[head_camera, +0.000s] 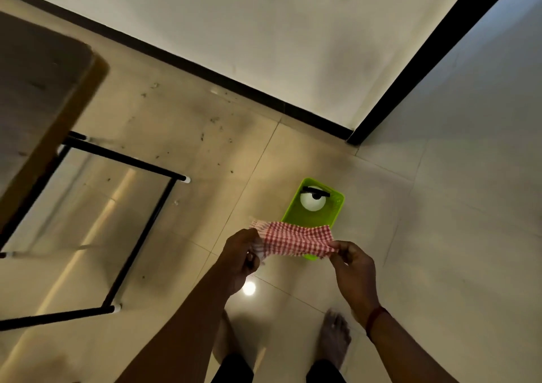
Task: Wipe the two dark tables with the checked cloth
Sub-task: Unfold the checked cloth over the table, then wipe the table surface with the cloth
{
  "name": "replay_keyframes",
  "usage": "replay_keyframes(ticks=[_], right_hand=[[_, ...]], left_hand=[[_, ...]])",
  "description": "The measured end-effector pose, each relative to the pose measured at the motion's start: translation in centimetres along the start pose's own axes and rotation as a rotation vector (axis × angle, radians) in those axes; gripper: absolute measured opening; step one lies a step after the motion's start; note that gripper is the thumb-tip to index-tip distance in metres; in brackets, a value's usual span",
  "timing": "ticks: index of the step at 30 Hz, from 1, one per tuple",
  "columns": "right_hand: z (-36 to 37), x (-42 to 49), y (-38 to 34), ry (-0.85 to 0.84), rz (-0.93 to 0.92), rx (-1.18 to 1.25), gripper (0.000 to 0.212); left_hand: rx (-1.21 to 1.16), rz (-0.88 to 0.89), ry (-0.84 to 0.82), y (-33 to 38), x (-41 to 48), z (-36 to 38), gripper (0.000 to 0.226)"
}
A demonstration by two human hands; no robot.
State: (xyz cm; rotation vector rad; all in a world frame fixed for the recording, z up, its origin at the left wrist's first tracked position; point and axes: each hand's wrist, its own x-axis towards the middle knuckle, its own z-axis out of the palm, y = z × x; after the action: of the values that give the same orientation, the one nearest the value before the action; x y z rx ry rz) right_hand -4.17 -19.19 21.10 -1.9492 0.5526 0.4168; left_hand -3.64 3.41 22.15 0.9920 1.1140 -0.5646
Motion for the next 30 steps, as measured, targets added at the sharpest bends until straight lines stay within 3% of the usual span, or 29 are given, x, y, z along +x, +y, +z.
replay_keyframes(ticks=[3, 7, 12, 17, 20, 22, 26, 30], right_hand=[[-2.1, -3.2, -4.2, -0.020, -0.019, 0.075, 0.015], [-4.6, -7.0, -9.3, -0.052, -0.057, 0.148, 0.018], [-8.5, -11.0, -15.9, -0.089, -0.120, 0.204, 0.020], [-12.3, -15.0, -22.1, -0.150, -0.222, 0.204, 0.022], [-14.0, -17.2, -24.9, -0.157, -0.291, 0.172, 0.023], [-14.9, -18.9, -26.7, -0.180, -0.329, 0.158, 0.024], [-15.8, -22.2, -29.2, -0.241, -0.396, 0.125, 0.024], [-15.3, -24.9, -31.2, -0.274, -0.460, 0.101, 0.021]], left_hand=[[-0.081, 0.050, -0.035, 1.7, -5.5, -0.2, 0.018], [0.046, 0.130, -0.044, 4.1, -12.6, -0.1, 0.009], [0.144, 0.155, -0.232, 6.5, -21.7, -0.4, 0.025], [-0.133, 0.191, -0.288, 8.0, -28.4, -0.5, 0.019], [-0.253, 0.256, -0.258, 8.2, -32.4, -0.3, 0.014], [-0.206, 0.301, -0.215, 8.0, -35.5, -0.6, 0.016], [-0.055, 0.349, -0.162, 6.7, -41.0, -2.1, 0.030], [-0.071, 0.383, -0.067, 5.5, -45.5, -3.6, 0.048]])
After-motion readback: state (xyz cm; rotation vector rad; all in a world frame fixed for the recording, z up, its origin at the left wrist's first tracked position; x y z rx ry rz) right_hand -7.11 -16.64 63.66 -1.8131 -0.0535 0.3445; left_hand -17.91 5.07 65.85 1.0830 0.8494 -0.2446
